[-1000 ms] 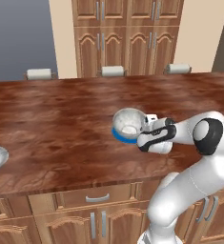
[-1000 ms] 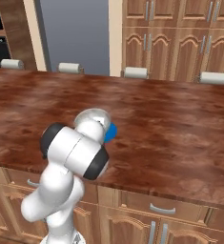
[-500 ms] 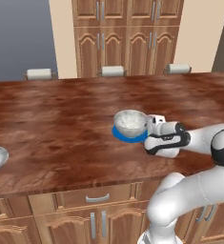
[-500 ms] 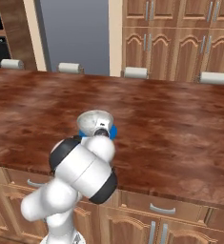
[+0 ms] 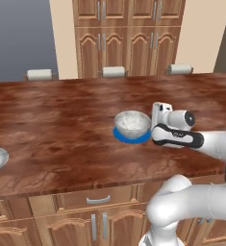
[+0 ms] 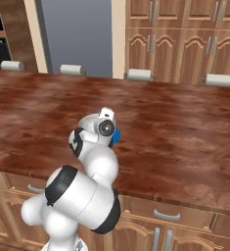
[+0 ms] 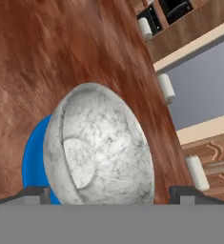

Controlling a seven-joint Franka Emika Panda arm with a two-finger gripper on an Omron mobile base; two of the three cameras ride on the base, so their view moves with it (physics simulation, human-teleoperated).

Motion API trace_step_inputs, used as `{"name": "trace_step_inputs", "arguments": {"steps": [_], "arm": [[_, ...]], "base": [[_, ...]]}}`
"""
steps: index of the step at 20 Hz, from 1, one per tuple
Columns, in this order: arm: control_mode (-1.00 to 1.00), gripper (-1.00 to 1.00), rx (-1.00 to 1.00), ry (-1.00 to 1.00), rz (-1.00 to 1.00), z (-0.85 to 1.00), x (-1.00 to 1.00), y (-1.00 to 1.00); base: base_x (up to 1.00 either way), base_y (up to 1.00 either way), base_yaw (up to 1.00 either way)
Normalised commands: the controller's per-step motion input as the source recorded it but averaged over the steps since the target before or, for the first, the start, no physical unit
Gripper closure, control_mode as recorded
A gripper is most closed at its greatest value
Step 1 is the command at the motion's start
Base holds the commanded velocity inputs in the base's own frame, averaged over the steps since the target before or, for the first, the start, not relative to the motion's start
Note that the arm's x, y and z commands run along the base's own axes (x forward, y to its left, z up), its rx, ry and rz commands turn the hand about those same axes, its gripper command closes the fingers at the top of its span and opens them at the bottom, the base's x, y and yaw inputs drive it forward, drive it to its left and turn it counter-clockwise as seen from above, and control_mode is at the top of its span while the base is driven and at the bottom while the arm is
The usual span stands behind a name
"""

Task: Move the bowls from the cabinet to the plates on the dining table.

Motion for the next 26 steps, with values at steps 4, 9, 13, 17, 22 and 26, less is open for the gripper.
{"name": "trace_step_inputs", "arguments": {"steps": [4,9,13,17,22,26], "arm": [[-1.0,-1.0,-0.03,0.05,0.0,0.38,0.0,0.0],[-1.0,-1.0,-0.26,0.05,0.02,0.05,-0.04,0.0],[-1.0,-1.0,-0.46,0.0,0.17,0.12,-0.42,0.05],[-1.0,-1.0,-0.51,0.0,0.28,0.27,-0.52,0.0],[-1.0,-1.0,-0.52,0.0,0.36,0.26,-0.34,0.0],[-1.0,-1.0,-0.51,0.0,0.44,0.02,-0.31,0.0]], "base": [[0.0,0.0,0.0],[0.0,0.0,0.0],[0.0,0.0,0.0],[0.0,0.0,0.0],[0.0,0.0,0.0],[0.0,0.0,0.0]]}}
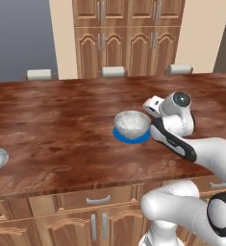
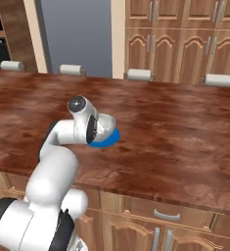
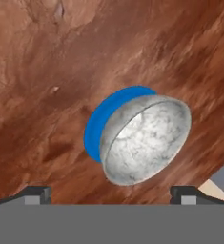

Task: Move the bowls from the cabinet to the plates on the dining table.

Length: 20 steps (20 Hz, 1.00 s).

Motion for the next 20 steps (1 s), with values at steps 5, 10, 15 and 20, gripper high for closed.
{"name": "trace_step_inputs", "arguments": {"steps": [5,10,15,20], "arm": [[-1.0,-1.0,-0.4,0.0,0.5,0.05,-0.66,0.0],[-1.0,-1.0,-0.38,0.0,0.45,0.28,-0.83,0.0],[-1.0,-1.0,-0.45,0.01,0.32,0.24,-0.59,0.0],[-1.0,-1.0,-0.46,0.04,0.16,0.12,-0.49,0.0]], "base": [[0.0,0.0,0.0],[0.0,0.0,0.0],[0.0,0.0,0.0],[0.0,0.0,0.0]]}}
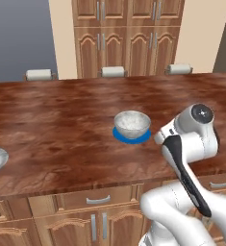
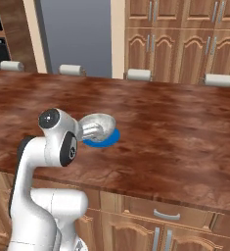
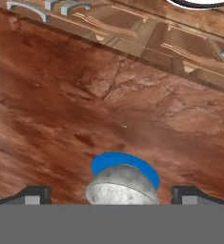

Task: Move the bowls from the cabinet to the plates on the dining table.

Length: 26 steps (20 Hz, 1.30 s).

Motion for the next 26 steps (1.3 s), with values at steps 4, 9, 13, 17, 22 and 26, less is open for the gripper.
{"name": "trace_step_inputs", "arguments": {"steps": [4,9,13,17,22,26], "arm": [[-1.0,-1.0,-0.35,0.05,0.07,0.14,-0.65,0.0],[-1.0,-1.0,-0.17,0.07,0.02,0.19,-0.67,0.0],[-1.0,-1.0,-0.01,0.07,0.0,0.16,-0.68,-0.01],[-1.0,-1.0,0.25,0.02,0.01,0.09,-0.76,-0.18],[-1.0,-1.0,0.39,0.0,0.04,0.0,-0.54,-0.34],[-1.0,-1.0,0.28,0.0,0.0,0.0,-0.26,-0.12]], "base": [[0.0,0.0,0.0],[0.0,0.0,0.0],[0.0,0.0,0.0],[0.0,0.0,0.0],[0.0,0.0,0.0],[0.0,0.0,0.0]]}}
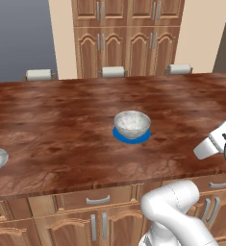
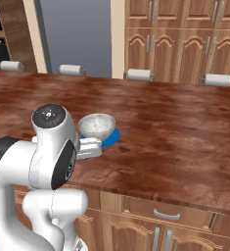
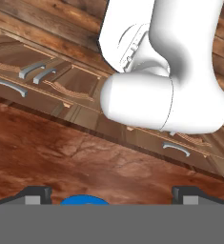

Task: Move the bowls from the cabinet to the plates on the dining table.

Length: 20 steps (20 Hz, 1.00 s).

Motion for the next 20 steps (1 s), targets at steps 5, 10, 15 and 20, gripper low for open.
{"name": "trace_step_inputs", "arguments": {"steps": [5,10,15,20], "arm": [[-1.0,-1.0,0.0,0.0,0.0,0.01,0.0,0.14],[-1.0,-1.0,-0.06,0.0,0.0,0.0,-0.11,0.43],[-1.0,-1.0,0.0,0.0,0.0,0.0,-0.41,0.59],[-1.0,-1.0,0.0,0.0,0.0,-0.01,-0.27,0.2]], "base": [[0.0,0.0,0.0],[0.0,0.0,0.0],[0.0,0.0,0.0],[0.0,0.0,0.0]]}}
